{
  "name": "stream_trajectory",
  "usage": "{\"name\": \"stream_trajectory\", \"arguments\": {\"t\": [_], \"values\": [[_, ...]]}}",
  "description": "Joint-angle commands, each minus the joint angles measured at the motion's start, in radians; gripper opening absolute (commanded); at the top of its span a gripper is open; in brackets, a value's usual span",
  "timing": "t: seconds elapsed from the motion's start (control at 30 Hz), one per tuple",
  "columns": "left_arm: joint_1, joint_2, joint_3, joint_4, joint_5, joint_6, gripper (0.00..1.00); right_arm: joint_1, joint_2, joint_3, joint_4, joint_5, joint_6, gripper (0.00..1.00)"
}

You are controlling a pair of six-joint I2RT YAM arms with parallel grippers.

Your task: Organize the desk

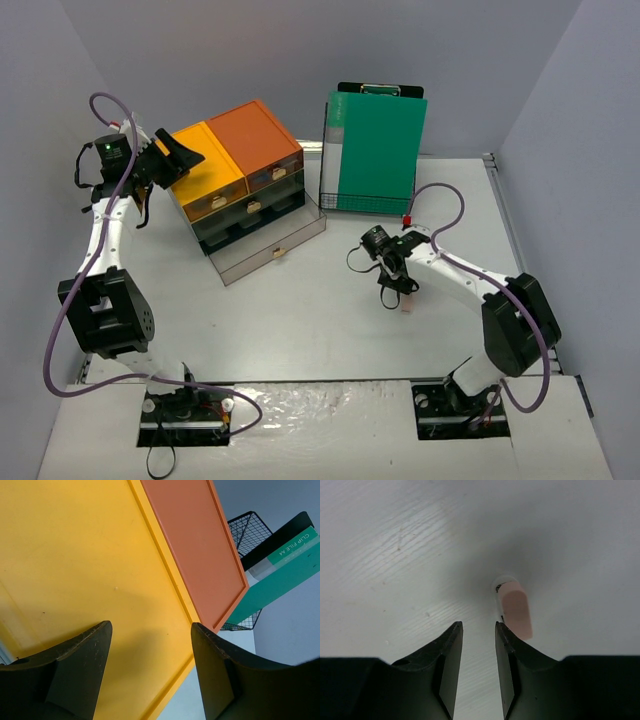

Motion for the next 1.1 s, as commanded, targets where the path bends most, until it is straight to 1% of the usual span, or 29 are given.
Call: {"name": "stream_trajectory", "arguments": {"t": [0.0, 0.03, 0.27, 0.5, 0.6, 0.9, 1.07], "values": [[0.004, -0.017, -0.014, -0.062, -0.004, -0.011, 0.62, -0.033, -0.084, -0.060, -0.054, 0.072, -0.005, 0.31], [0.004, -0.015, -0.014, -0.060, -0.004, -0.011, 0.62, -0.035, -0.095, -0.072, -0.053, 0.074, -0.005, 0.33], [0.003, -0.011, -0.017, -0.053, -0.001, -0.014, 0.62, -0.059, -0.148, -0.141, -0.053, 0.073, -0.009, 0.34], [0.003, -0.009, -0.010, -0.054, 0.000, -0.016, 0.61, -0.060, -0.122, -0.163, -0.038, 0.066, -0.014, 0.45], [0.003, -0.008, -0.008, -0.054, 0.000, -0.016, 0.61, -0.059, -0.118, -0.167, -0.015, 0.060, -0.022, 0.47], [0.003, -0.009, -0.011, -0.053, 0.003, -0.018, 0.61, -0.062, -0.084, -0.158, 0.039, 0.032, -0.059, 0.48], [0.004, -0.014, -0.011, -0.053, 0.003, -0.017, 0.61, -0.061, -0.040, -0.184, 0.071, 0.007, -0.065, 0.48]]}}
